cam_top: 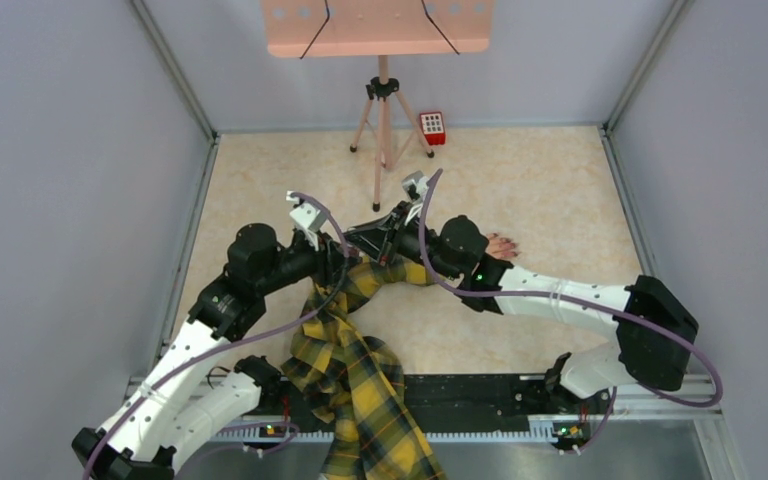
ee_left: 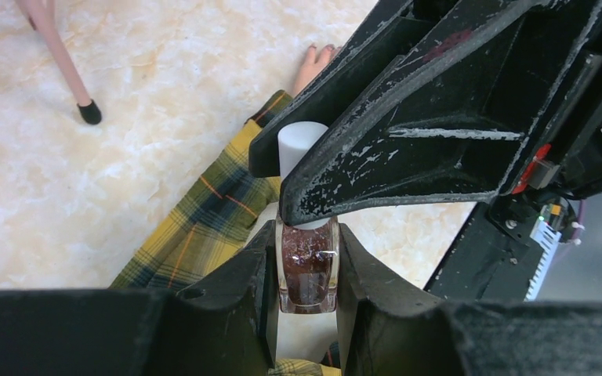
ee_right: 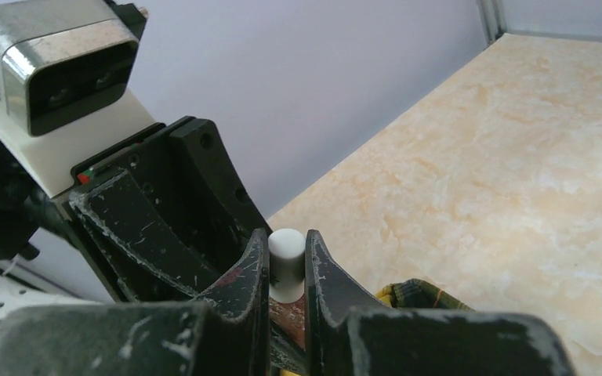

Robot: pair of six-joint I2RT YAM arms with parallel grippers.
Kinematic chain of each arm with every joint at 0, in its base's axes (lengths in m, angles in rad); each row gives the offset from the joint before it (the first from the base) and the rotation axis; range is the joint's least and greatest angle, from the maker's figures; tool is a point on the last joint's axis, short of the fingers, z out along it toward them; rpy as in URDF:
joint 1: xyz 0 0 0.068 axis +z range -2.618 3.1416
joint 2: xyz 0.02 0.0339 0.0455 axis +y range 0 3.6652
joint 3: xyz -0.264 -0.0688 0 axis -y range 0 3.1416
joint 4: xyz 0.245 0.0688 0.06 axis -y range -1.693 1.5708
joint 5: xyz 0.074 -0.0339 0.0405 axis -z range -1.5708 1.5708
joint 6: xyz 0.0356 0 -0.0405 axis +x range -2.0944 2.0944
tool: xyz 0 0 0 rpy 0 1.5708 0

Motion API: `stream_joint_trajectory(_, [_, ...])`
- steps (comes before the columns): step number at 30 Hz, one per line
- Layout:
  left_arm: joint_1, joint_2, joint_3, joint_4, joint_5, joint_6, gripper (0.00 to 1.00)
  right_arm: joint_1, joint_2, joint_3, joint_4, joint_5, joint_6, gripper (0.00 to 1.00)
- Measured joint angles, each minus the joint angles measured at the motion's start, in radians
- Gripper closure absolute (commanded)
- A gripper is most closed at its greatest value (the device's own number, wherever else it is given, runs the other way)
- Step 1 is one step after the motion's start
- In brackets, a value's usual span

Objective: Paint the nails
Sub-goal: Unscrew the nail polish bottle.

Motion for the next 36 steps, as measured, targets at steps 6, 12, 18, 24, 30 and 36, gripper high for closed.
stream_joint_trajectory(6, [0.003,-0.003,0.0,0.028,0.085,-0.006,1.0,-0.033,-0.035,0.0,-0.019,-0.132,-0.038,1.0])
stream_joint_trajectory(12, [0.006,-0.022,0.0,0.049,0.17,-0.01,1.0,-0.072,-0.052,-0.001,0.006,-0.296,-0.039,1.0])
stream_joint_trajectory(18, [0.013,-0.037,-0.006,0.074,0.285,-0.022,1.0,-0.091,-0.061,-0.001,0.043,-0.448,-0.037,1.0])
stream_joint_trajectory(24, [0.013,-0.041,-0.006,0.084,0.425,-0.031,1.0,-0.098,-0.072,-0.001,0.068,-0.594,-0.036,1.0])
stream_joint_trajectory(30, [0.011,-0.041,-0.007,0.089,0.539,-0.03,1.0,-0.098,-0.076,-0.001,0.097,-0.716,-0.034,1.0])
stream_joint_trajectory(36, [0.005,-0.041,-0.007,0.097,0.615,-0.029,1.0,-0.097,-0.079,0.0,0.118,-0.793,-0.033,1.0])
